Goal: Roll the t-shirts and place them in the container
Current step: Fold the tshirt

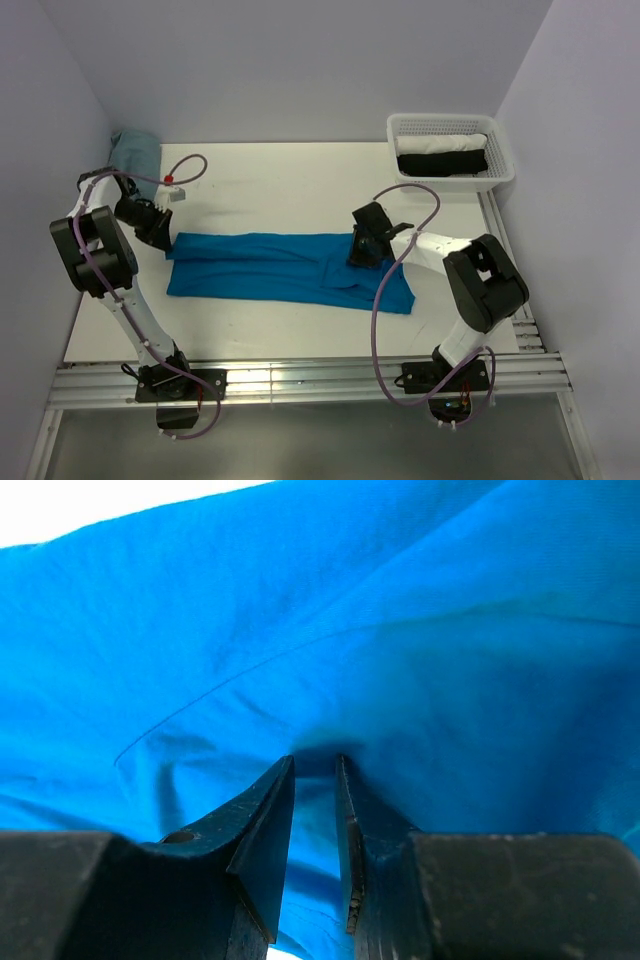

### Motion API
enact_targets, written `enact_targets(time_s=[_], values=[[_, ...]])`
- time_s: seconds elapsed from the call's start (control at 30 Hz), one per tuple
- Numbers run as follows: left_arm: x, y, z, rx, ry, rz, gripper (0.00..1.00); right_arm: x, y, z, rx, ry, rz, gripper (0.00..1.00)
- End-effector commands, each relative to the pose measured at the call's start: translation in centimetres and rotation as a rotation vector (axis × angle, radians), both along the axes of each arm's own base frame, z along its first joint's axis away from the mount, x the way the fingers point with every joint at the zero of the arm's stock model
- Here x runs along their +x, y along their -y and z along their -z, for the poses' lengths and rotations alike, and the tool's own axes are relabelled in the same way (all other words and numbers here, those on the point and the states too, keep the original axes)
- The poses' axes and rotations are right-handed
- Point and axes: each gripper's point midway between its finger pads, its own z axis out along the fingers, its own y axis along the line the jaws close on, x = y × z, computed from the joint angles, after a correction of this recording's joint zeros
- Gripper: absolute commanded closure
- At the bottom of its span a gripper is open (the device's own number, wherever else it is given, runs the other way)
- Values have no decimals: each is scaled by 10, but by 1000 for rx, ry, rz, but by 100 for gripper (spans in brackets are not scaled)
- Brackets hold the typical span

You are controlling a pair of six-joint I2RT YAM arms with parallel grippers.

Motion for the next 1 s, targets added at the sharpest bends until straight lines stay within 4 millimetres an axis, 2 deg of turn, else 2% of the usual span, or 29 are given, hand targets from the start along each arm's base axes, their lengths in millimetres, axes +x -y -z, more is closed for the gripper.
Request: enact_targets(time_s=[0.0,0.03,0.17,0.23,0.4,0.43,0.53,0.6,0.73,0.83,0.97], values=[[-16,-10,7,77,8,80,97,-3,17,3,-33,-3,41,69],[-22,-10,14,83,-12,74,94,-3,18,2,-31,-1,43,69],[-19,-14,27,122,-10,38,85,-1,18,1,-31,3,47,69],[-18,-10,29,103,-3,24,75,0,19,-1,-37,4,54,69],[5,-8,15,61,78,-54,58,0,25,-9,-23,31,78,69],[16,-6,2,29,117,-69,57,0,27,-14,-15,43,83,69],[34,-6,-24,-64,142,-131,54,2,33,-24,-17,64,96,68],[40,-7,-32,-92,140,-152,53,2,35,-28,-17,73,100,68],[49,-4,-28,-128,104,-144,50,4,41,-33,-15,85,114,68],[32,3,-24,-157,44,-105,51,2,42,-31,-10,82,115,68],[28,2,-11,-123,36,-110,50,2,45,-25,-17,70,119,68]])
